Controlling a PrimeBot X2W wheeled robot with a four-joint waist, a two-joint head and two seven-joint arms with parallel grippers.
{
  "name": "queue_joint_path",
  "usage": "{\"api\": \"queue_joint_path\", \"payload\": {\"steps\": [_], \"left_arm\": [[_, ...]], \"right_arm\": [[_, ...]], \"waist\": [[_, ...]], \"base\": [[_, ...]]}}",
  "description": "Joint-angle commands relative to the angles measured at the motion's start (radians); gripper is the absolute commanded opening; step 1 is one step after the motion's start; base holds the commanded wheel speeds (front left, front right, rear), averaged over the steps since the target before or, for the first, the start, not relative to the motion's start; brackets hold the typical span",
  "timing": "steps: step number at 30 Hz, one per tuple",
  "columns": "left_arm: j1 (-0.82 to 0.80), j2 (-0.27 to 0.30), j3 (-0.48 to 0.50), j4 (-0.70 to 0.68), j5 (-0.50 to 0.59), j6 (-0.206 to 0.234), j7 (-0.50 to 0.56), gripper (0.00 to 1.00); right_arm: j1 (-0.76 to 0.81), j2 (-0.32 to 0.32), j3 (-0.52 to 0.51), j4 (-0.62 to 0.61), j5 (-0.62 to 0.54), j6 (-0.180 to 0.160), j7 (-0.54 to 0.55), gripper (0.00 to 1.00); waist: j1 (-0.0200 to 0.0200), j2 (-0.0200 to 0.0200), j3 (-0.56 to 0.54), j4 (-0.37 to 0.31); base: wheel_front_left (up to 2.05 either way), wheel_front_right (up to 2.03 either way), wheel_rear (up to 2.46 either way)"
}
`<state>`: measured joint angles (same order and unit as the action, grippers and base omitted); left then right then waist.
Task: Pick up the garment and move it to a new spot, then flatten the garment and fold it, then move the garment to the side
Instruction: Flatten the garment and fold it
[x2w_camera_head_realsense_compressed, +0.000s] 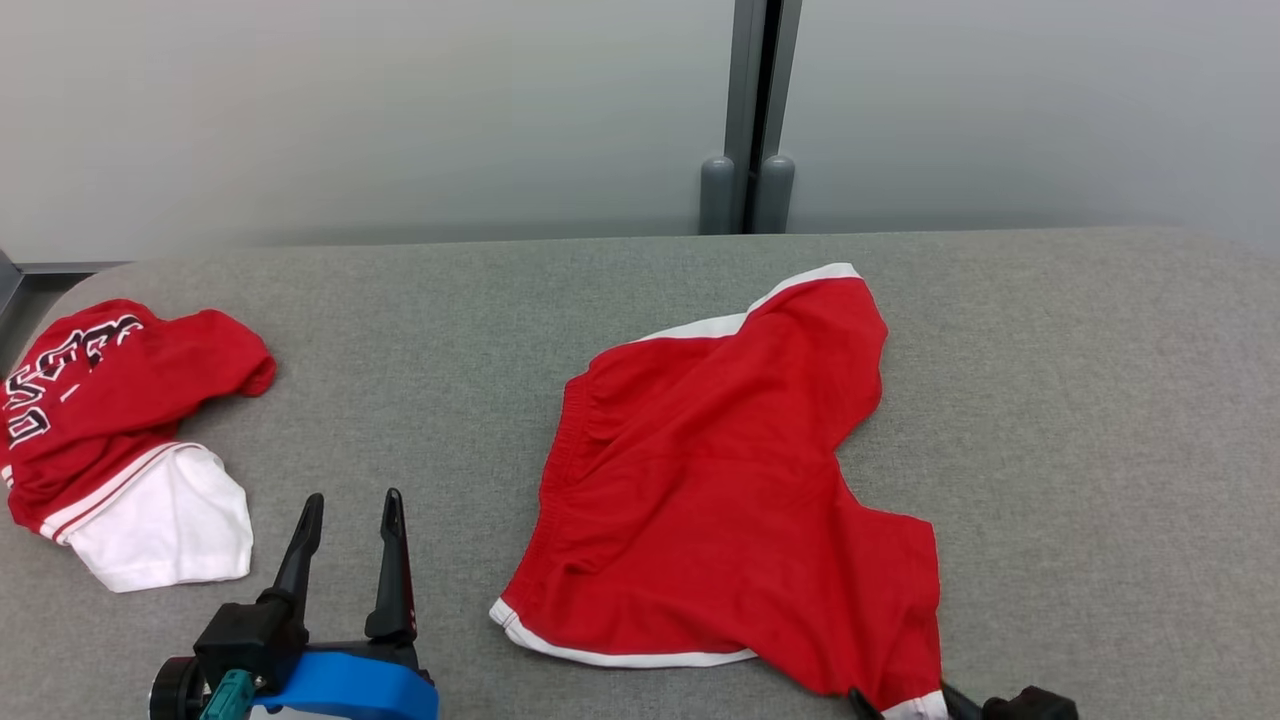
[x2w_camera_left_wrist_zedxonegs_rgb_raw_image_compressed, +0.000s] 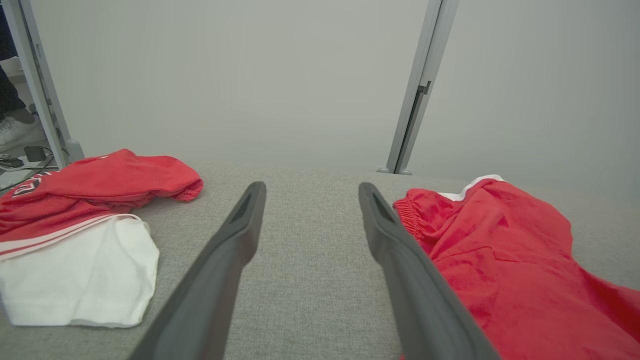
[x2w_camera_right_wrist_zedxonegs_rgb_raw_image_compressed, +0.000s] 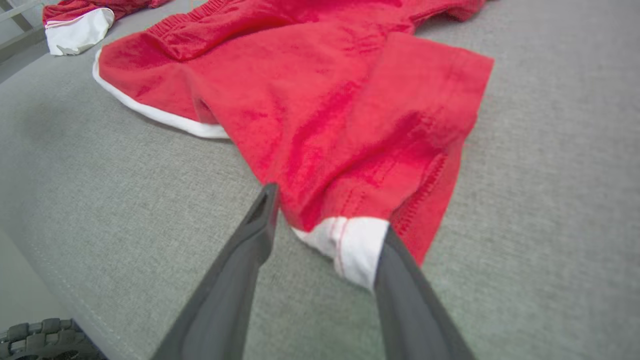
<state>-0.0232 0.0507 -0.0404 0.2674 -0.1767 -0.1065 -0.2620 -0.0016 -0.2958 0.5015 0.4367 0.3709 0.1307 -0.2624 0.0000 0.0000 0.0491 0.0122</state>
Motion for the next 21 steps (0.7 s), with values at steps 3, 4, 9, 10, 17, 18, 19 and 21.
{"api": "queue_joint_path", "payload": {"steps": [3,4,9,10,17,18,19,21], "left_arm": [[0.007,-0.001,0.003,-0.003,-0.005,0.001,-0.004,1.00],[0.007,0.000,0.002,-0.004,-0.005,0.002,-0.004,1.00],[-0.005,-0.001,0.006,-0.010,-0.001,0.001,-0.004,1.00],[-0.007,-0.001,0.007,-0.011,0.000,0.001,-0.004,1.00],[-0.024,-0.001,0.006,-0.014,0.006,-0.002,-0.004,1.00],[-0.026,0.000,0.006,-0.014,0.005,-0.003,-0.004,1.00],[-0.027,-0.001,0.005,-0.014,0.005,-0.003,-0.004,1.00],[-0.029,-0.001,0.004,-0.014,0.003,-0.002,-0.004,1.00]], "right_arm": [[0.008,-0.010,-0.051,-0.038,-0.020,0.000,-0.003,1.00],[0.004,-0.012,-0.073,-0.053,-0.026,0.000,-0.003,1.00],[-0.048,-0.015,-0.174,-0.100,-0.054,0.000,-0.003,1.00],[-0.063,-0.016,-0.188,-0.099,-0.060,0.000,-0.003,1.00],[-0.189,0.003,-0.226,-0.040,-0.094,0.000,0.049,1.00],[-0.203,0.006,-0.229,-0.024,-0.101,0.000,0.061,1.00],[-0.214,0.010,-0.230,-0.005,-0.107,0.000,0.071,1.00],[-0.235,0.018,-0.228,0.035,-0.115,0.000,0.093,1.00]], "waist": [[0.0000,0.0000,-0.002,-0.002],[0.0000,0.0000,-0.002,-0.001],[0.0000,0.0000,0.007,0.002],[0.0000,0.0000,0.009,0.003],[0.0000,0.0000,0.027,0.023],[0.0000,0.0000,0.029,0.027],[0.0000,0.0000,0.031,0.032],[0.0000,0.0000,0.035,0.040]], "base": [[0.00,0.00,0.00],[0.00,0.00,0.00],[0.00,0.00,0.00],[0.00,0.00,0.00],[0.00,0.00,0.00],[0.00,0.00,0.00],[0.00,0.00,0.00],[0.00,0.00,0.00]]}}
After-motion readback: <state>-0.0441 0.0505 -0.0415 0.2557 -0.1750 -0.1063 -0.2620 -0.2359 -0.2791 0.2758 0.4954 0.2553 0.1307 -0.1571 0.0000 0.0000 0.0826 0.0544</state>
